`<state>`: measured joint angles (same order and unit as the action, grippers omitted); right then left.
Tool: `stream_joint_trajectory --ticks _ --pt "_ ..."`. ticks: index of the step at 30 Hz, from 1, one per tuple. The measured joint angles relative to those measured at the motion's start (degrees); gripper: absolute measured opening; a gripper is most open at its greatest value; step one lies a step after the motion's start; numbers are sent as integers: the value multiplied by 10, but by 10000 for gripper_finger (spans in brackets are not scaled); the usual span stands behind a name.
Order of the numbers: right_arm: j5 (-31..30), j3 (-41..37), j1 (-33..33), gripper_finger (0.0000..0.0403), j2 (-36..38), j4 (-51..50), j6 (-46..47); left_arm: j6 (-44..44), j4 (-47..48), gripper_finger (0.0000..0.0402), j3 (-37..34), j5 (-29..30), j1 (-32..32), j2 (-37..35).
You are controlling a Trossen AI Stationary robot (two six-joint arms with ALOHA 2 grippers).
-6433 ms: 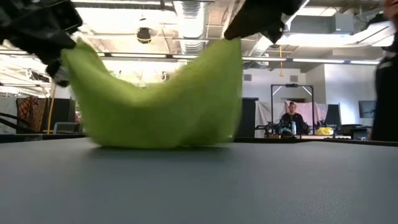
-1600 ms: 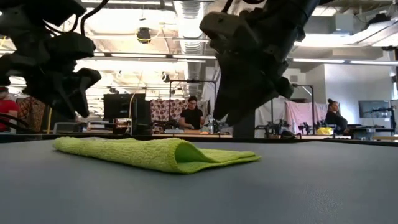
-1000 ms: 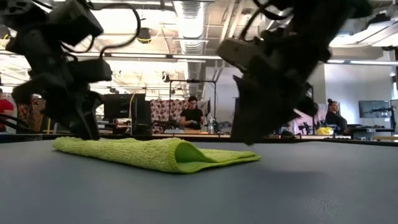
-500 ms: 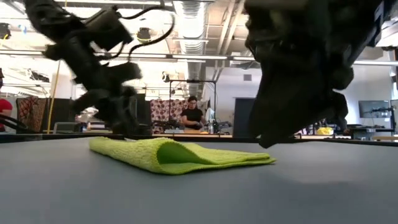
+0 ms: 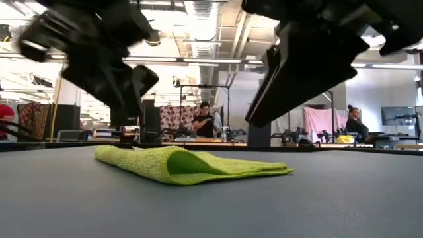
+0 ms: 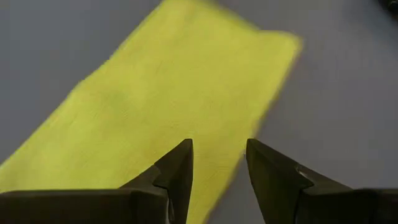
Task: Roll towel
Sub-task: Roll the green towel
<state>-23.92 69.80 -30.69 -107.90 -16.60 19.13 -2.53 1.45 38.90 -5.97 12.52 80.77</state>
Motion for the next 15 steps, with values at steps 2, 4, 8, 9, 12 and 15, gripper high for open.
stream_joint_trajectory --ticks 2,4,8,9,12,15 --pt "0 0 5 170 0 -8 -42 12 -64 139 1 46 55 22" --pt "1 0 11 170 0 -33 -60 30 -127 139 1 106 96 46" --pt "34 0 26 170 0 -69 -103 68 -230 139 2 157 128 96" --pt "43 0 29 170 0 -77 -111 79 -241 139 8 154 131 112" --pt "58 0 34 170 0 -99 -126 85 -240 140 40 140 142 165" --pt "58 0 31 170 1 -100 -136 70 -224 144 92 132 145 211"
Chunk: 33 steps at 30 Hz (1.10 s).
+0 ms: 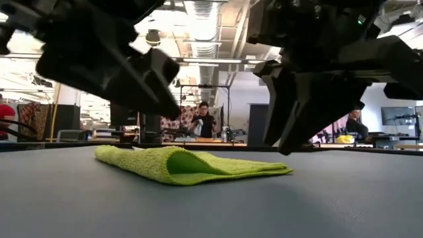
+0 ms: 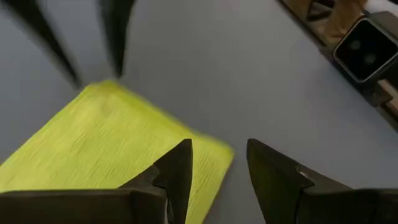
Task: Roll towel
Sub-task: Roll the green towel
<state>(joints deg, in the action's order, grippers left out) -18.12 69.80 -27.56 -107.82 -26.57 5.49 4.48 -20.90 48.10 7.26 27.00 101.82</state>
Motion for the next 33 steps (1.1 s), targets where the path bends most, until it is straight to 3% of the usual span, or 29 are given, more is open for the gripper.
stream_joint_trajectory --ticks 7,13,19,26,33 --pt "0 0 -19 170 2 0 -21 6 126 150 101 -1 -1 66" --pt "0 0 -23 170 2 1 -45 61 165 150 120 -38 4 97" --pt "8 -1 -19 170 -3 34 -73 84 175 144 120 -23 23 95" --pt "62 0 -4 170 -3 53 -80 98 189 106 120 -17 39 95" --pt "70 -1 0 157 -3 62 -69 107 206 37 120 -18 51 94"
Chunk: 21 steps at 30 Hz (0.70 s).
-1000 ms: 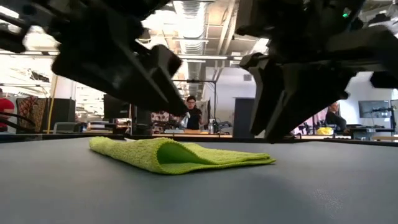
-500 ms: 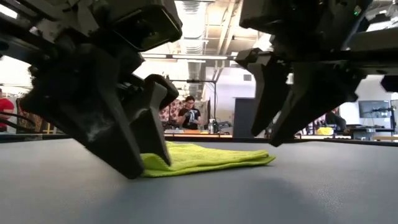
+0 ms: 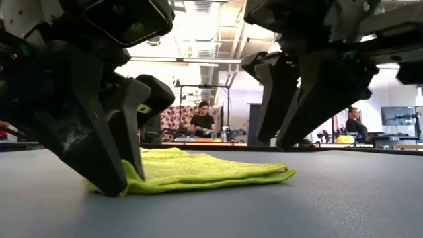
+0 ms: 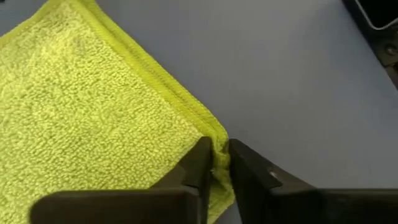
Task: Roll towel
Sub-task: Roll the green towel
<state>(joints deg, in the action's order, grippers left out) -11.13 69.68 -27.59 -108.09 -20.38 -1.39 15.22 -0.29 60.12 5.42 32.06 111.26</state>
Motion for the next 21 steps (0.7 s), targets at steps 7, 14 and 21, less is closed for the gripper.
stream_joint_trajectory --ticks 7,14,21 --pt "34 -21 -9 148 0 64 13 12 7 3 -4 -1 8 0" --pt "36 -43 -27 148 0 113 13 32 8 1 -4 2 13 0" --pt "23 -50 -26 148 -21 146 14 52 11 0 -4 11 17 0"
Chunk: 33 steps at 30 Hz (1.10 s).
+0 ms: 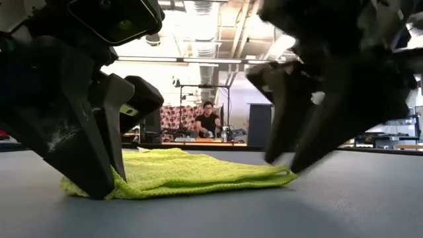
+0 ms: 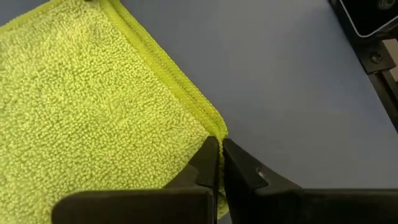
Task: Roll towel
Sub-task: Roll the green towel
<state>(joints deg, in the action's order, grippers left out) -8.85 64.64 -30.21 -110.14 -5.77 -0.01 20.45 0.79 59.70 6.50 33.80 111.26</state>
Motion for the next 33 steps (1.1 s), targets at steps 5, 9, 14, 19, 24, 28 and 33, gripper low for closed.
stream_joint_trajectory --ticks 5,9,14,19,24,28,33 --pt "1 3 -3 148 -32 24 14 14 4 0 0 4 5 0" --pt "-19 5 -5 147 -42 23 52 30 8 0 0 15 12 0" --pt "-24 5 -6 121 -43 19 81 69 14 0 -11 61 34 -13" --pt "-27 4 -6 60 -45 36 123 155 -92 0 -93 113 58 -44" --pt "-9 31 -1 12 -48 44 163 233 -218 0 -161 129 77 -45" --pt "47 73 20 16 -49 36 239 260 -268 0 -185 150 89 -50" --pt "132 97 62 11 -48 21 333 321 -296 0 -229 155 103 -76"
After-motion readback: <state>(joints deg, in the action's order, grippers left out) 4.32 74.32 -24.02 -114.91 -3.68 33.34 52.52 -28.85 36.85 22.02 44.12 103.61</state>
